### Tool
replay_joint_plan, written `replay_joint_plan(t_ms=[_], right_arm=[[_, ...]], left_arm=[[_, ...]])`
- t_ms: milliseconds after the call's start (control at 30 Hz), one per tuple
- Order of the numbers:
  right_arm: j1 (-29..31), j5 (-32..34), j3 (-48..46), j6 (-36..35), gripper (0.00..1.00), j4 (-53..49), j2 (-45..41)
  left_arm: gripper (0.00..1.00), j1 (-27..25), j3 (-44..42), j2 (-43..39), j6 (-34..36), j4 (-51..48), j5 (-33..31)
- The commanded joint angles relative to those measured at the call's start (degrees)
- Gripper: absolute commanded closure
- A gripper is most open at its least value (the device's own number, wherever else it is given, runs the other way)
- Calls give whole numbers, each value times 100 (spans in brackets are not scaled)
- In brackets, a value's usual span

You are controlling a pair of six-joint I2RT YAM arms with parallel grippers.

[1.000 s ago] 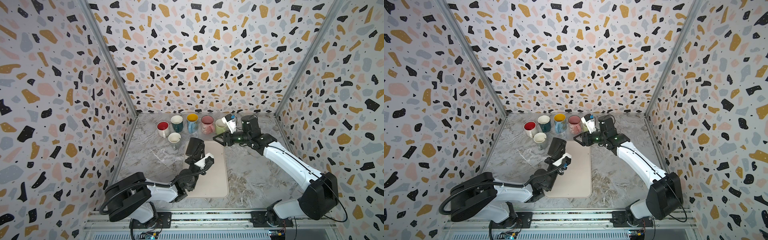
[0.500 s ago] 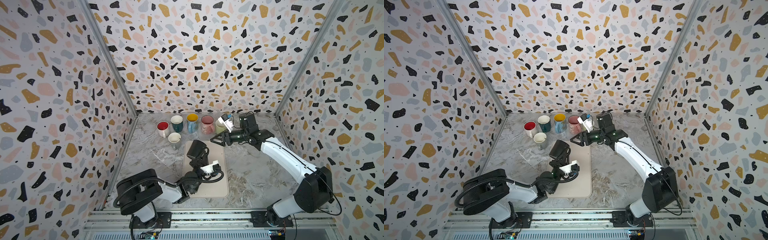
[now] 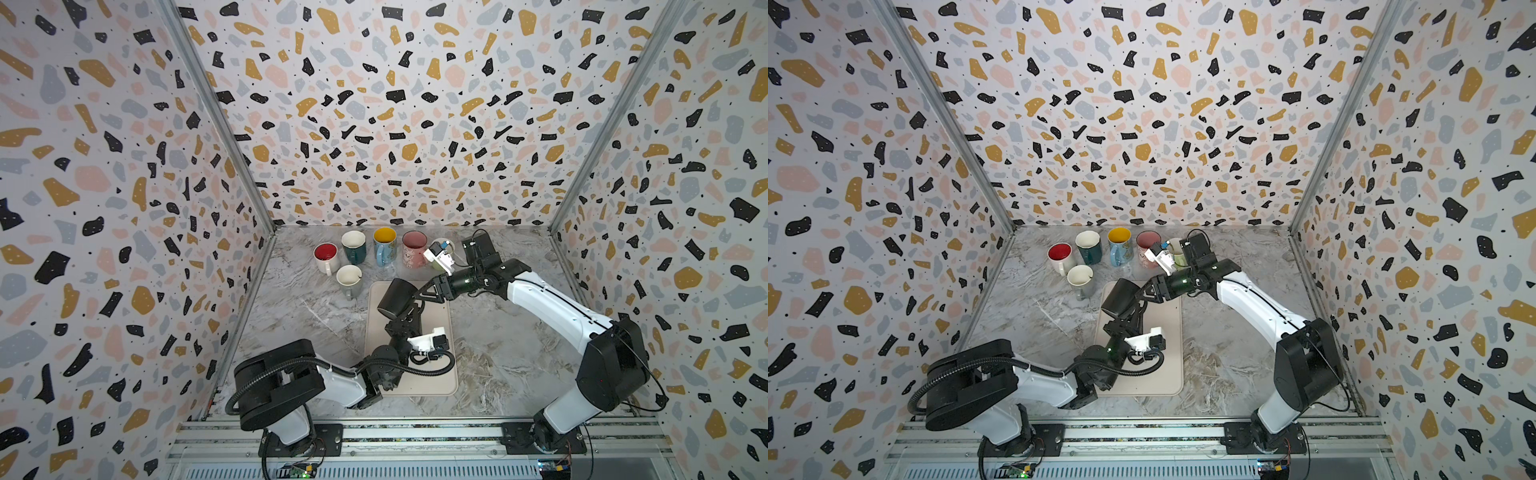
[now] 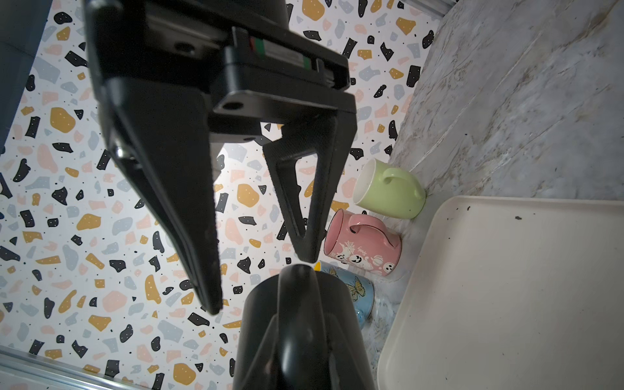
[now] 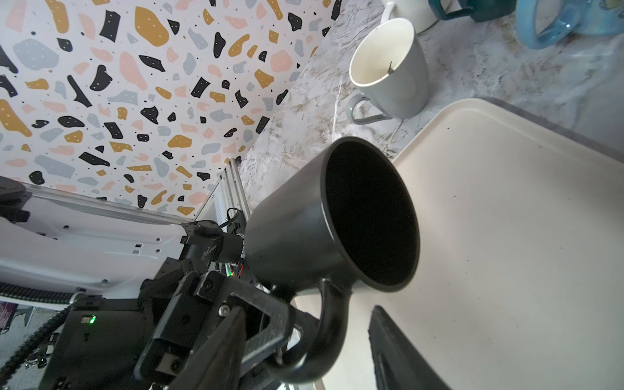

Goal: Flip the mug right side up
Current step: 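Rotate the black mug upright with the left gripper while the right gripper approaches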

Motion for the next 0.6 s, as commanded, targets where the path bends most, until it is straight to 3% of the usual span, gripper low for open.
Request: replay_joint_plan(t_ms=[0,333,500,567], right_arm=[[10,-270,39,64,42,-65,23],[-14,-168,-126,164,46,-130,201],[-12,-475,-328,496,53,266,229],[-18,-565,-421,637,61,429,237]], left_arm=[[100,-42,258,-149,360,2588,-32],[100,-44,347,-144,596,2590,-79],[100,-44,367,-136,641,2586,-79],[100,-44,367,-111,675,2592,-62]])
